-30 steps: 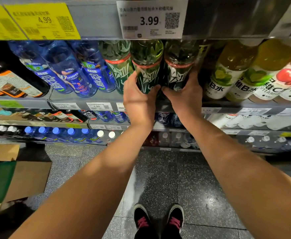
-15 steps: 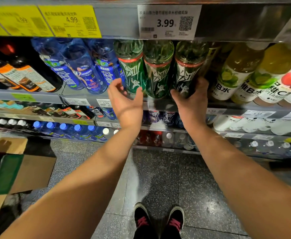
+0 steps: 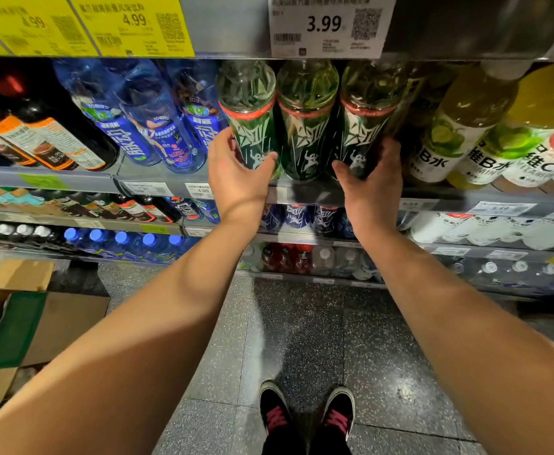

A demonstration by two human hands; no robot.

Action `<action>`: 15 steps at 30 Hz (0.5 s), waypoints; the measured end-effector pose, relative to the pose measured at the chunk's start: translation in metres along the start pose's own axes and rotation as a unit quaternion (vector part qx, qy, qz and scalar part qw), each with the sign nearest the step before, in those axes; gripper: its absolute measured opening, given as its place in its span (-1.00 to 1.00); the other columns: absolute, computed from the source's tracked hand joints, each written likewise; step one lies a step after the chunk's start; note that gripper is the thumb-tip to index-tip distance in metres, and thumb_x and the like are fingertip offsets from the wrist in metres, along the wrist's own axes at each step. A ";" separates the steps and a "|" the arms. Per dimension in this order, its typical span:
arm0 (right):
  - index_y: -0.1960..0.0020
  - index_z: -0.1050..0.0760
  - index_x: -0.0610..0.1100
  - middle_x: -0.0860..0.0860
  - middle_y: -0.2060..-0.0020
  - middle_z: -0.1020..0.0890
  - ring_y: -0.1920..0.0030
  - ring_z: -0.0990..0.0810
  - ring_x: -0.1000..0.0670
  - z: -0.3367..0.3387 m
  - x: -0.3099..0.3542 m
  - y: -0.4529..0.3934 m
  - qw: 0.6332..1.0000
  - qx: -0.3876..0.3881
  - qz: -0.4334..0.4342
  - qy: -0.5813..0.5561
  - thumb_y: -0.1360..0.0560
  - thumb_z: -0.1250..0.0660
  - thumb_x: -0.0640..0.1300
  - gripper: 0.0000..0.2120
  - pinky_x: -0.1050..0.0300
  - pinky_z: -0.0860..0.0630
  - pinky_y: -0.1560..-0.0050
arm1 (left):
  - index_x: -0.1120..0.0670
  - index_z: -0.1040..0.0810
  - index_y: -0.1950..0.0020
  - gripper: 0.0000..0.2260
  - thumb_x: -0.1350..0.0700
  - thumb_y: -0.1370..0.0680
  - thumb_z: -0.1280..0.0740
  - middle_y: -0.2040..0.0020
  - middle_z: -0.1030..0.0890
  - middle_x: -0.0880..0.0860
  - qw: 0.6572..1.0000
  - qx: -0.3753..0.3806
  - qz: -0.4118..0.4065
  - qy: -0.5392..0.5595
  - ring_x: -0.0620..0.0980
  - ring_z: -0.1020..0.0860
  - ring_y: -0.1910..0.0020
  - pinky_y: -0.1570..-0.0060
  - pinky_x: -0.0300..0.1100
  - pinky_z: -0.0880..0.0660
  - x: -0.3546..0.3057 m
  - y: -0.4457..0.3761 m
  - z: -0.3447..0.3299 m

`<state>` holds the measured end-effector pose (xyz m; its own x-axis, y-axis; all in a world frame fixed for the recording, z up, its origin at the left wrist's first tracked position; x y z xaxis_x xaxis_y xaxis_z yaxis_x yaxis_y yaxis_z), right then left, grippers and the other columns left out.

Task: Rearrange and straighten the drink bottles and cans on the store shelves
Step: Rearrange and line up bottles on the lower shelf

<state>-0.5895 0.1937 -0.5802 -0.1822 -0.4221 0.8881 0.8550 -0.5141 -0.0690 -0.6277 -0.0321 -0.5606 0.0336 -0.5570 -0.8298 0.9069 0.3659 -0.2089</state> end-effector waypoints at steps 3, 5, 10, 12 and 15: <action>-0.47 -0.27 -0.19 -0.10 -0.36 -0.48 -0.36 -0.45 -0.08 0.000 -0.001 0.001 1.000 -0.004 -0.004 0.005 -0.44 -0.51 0.04 -0.26 -0.02 -0.40 -0.39 | 0.17 -0.46 -0.33 -0.40 0.00 -0.39 -0.59 -0.07 -0.47 -0.02 1.000 0.000 0.007 -0.005 -0.08 -0.42 0.00 -0.01 -0.39 -0.30 -0.001 0.003 0.003; -0.46 -0.28 -0.18 -0.10 -0.35 -0.49 -0.35 -0.47 -0.08 -0.001 -0.001 0.001 1.000 -0.003 -0.014 0.002 -0.42 -0.52 0.05 -0.26 -0.03 -0.42 -0.38 | 0.16 -0.46 -0.32 -0.41 0.01 -0.40 -0.59 -0.09 -0.48 -0.02 1.000 0.004 0.017 -0.001 -0.08 -0.43 -0.03 -0.03 -0.37 -0.32 -0.006 0.001 0.003; -0.47 -0.28 -0.22 -0.13 -0.34 -0.47 -0.34 -0.47 -0.11 0.009 0.013 0.016 0.999 -0.034 -0.016 -0.006 -0.44 -0.49 -0.10 -0.31 0.03 -0.42 -0.35 | 0.12 -0.47 -0.37 -0.39 0.03 -0.39 -0.59 -0.17 -0.54 0.04 0.999 0.049 0.013 0.005 -0.03 -0.49 -0.09 -0.15 -0.21 -0.45 -0.006 0.001 0.008; -0.43 -0.32 -0.24 -0.15 -0.32 -0.45 -0.32 -0.45 -0.12 0.015 0.027 0.032 0.996 -0.087 0.013 -0.019 -0.45 -0.44 -0.15 -0.39 0.06 -0.42 -0.32 | 0.10 -0.46 -0.39 -0.39 0.01 -0.41 -0.58 -0.19 -0.54 0.02 0.998 0.052 0.014 0.017 -0.06 -0.51 -0.11 -0.18 -0.24 -0.44 0.001 0.004 0.018; -0.35 -0.37 -0.21 -0.09 -0.24 -0.47 -0.26 -0.46 -0.01 0.005 0.054 0.061 0.992 -0.092 0.052 -0.065 -0.50 -0.40 -0.15 -0.53 0.31 -0.38 -0.27 | 0.11 -0.52 -0.29 -0.54 0.07 -0.45 -0.54 -0.09 -0.56 0.03 0.999 -0.014 -0.001 0.036 -0.08 -0.53 0.01 -0.10 -0.24 -0.48 0.019 0.005 0.050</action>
<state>-0.5449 0.1438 -0.5344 -0.0234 -0.3869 0.9218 0.7609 -0.6050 -0.2346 -0.6021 -0.0778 -0.5512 0.0007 -0.5034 -0.8640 0.8948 0.3861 -0.2242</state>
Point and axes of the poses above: each hand's wrist, its own y-axis away from the middle knuckle, its own z-axis out of the back of the hand, x = y × z, the point moved 6 cm from there along -y, towards the middle knuckle
